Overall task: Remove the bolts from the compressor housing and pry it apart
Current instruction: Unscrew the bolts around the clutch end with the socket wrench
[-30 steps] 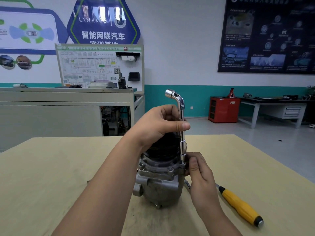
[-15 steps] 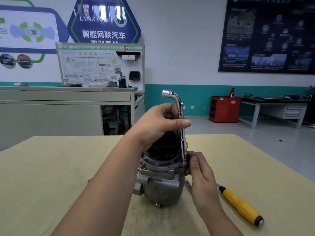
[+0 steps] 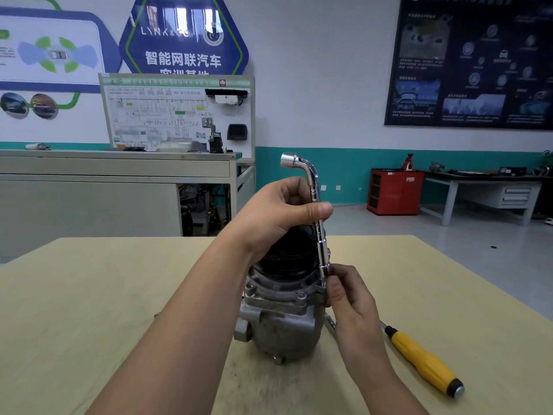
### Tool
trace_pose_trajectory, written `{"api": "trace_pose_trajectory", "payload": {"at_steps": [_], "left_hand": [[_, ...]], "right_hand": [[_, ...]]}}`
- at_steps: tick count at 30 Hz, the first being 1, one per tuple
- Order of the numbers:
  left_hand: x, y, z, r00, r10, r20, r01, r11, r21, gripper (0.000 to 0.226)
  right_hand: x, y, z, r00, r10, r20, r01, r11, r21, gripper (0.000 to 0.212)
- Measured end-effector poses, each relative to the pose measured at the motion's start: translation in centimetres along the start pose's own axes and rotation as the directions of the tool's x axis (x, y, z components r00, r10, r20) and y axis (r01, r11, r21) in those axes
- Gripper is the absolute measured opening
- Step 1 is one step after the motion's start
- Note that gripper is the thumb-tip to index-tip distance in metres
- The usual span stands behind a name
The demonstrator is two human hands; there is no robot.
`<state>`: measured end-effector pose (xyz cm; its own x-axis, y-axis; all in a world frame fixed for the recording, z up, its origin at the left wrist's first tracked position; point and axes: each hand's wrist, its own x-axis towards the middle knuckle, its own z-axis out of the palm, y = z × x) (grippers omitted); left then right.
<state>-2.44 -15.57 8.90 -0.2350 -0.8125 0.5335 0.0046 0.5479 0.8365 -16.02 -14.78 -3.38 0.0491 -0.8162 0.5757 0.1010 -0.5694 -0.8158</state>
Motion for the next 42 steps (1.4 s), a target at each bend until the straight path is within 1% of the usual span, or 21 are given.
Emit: {"api": "trace_pose_trajectory", "payload": {"at_steps": [4, 6, 10, 12, 14, 17, 18, 19, 20, 22, 23, 42], "left_hand": [[0.0, -0.1, -0.2, 1.0, 0.013, -0.014, -0.014, 0.996, -0.087, 0.03], [0.0, -0.1, -0.1, 1.0, 0.005, -0.027, -0.008, 0.993, -0.12, 0.028], [0.2, 0.1, 0.0, 0.997, -0.032, -0.074, 0.024, 0.994, -0.107, 0.029], [0.2, 0.0, 0.0, 0.995, -0.045, -0.09, 0.033, 0.99, -0.134, 0.027], [0.3, 0.0, 0.0, 0.992, -0.059, -0.108, 0.041, 0.985, -0.165, 0.025], [0.3, 0.0, 0.0, 0.989, -0.077, -0.127, 0.055, 0.984, -0.169, 0.016], [0.3, 0.0, 0.0, 0.987, -0.083, -0.135, 0.061, 0.985, -0.16, 0.015], [0.3, 0.0, 0.0, 0.986, -0.088, -0.145, 0.067, 0.987, -0.147, 0.015], [0.4, 0.0, 0.1, 0.984, -0.092, -0.153, 0.072, 0.989, -0.132, 0.015], [0.4, 0.0, 0.1, 0.982, -0.095, -0.166, 0.078, 0.991, -0.108, 0.015], [0.4, 0.0, 0.1, 0.981, -0.097, -0.169, 0.08, 0.991, -0.104, 0.015], [0.1, 0.3, 0.3, 0.98, -0.113, -0.164, 0.095, 0.989, -0.114, 0.014]], "right_hand": [[0.1, 0.2, 0.0, 1.0, -0.003, 0.0, 0.003, 1.0, -0.019, 0.035], [0.1, 0.2, 0.0, 1.0, -0.012, 0.0, 0.012, 1.0, -0.029, 0.03], [0.2, 0.3, 0.0, 1.0, -0.022, 0.0, 0.022, 0.999, -0.041, 0.015], [0.2, 0.4, 0.0, 1.0, -0.026, -0.007, 0.026, 0.998, -0.05, 0.01], [0.2, 0.2, 0.1, 0.999, -0.029, -0.017, 0.028, 0.999, -0.046, 0.01], [0.2, 0.0, 0.1, 0.999, -0.026, -0.024, 0.025, 0.999, -0.038, 0.017], [0.3, 0.0, 0.0, 0.999, -0.035, -0.03, 0.033, 0.999, -0.039, 0.014], [0.5, 0.0, -0.2, 0.999, -0.04, -0.032, 0.039, 0.999, -0.037, 0.01], [0.6, 0.1, -0.3, 0.999, -0.042, -0.033, 0.041, 0.998, -0.039, 0.012], [0.8, 0.2, -0.6, 0.999, -0.043, -0.031, 0.042, 0.998, -0.043, 0.023], [0.9, 0.0, -0.6, 0.999, -0.041, -0.028, 0.04, 0.999, -0.037, 0.025], [0.9, -0.9, -1.2, 1.0, -0.016, 0.027, 0.017, 1.0, -0.003, 0.027]]}}
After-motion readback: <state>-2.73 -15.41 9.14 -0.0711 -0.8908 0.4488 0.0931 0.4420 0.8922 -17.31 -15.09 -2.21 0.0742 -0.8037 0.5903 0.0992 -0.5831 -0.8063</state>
